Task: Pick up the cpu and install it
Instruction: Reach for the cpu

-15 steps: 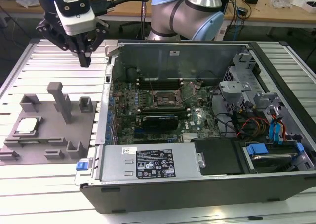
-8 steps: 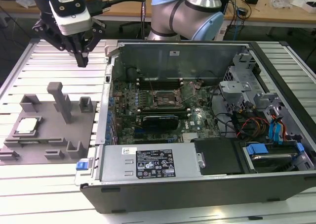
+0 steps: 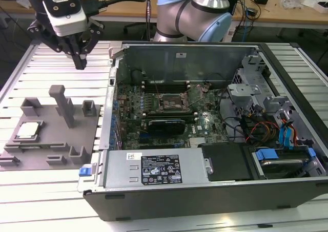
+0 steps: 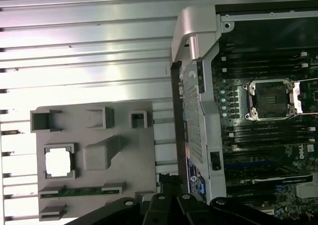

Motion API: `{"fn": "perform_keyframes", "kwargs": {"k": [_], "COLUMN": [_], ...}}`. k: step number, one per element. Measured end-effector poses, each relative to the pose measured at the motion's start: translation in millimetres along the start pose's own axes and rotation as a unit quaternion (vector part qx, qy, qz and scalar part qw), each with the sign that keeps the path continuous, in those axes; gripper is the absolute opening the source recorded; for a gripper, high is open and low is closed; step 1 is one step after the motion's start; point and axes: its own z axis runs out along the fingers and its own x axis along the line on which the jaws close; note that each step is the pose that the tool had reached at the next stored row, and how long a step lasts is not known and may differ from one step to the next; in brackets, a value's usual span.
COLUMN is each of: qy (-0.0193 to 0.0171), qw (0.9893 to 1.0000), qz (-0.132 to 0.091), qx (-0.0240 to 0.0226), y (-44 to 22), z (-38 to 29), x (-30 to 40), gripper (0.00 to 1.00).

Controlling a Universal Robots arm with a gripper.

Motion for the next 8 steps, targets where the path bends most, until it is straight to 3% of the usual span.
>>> {"fn": "perform_keyframes", "kwargs": {"k": [8], "qy": [0.0], "qw": [1.0], "qz": [0.0], "qx": [0.0], "y": [-0.3], "z": [-0.2], "x": [9.8], "gripper": [0.11]}}
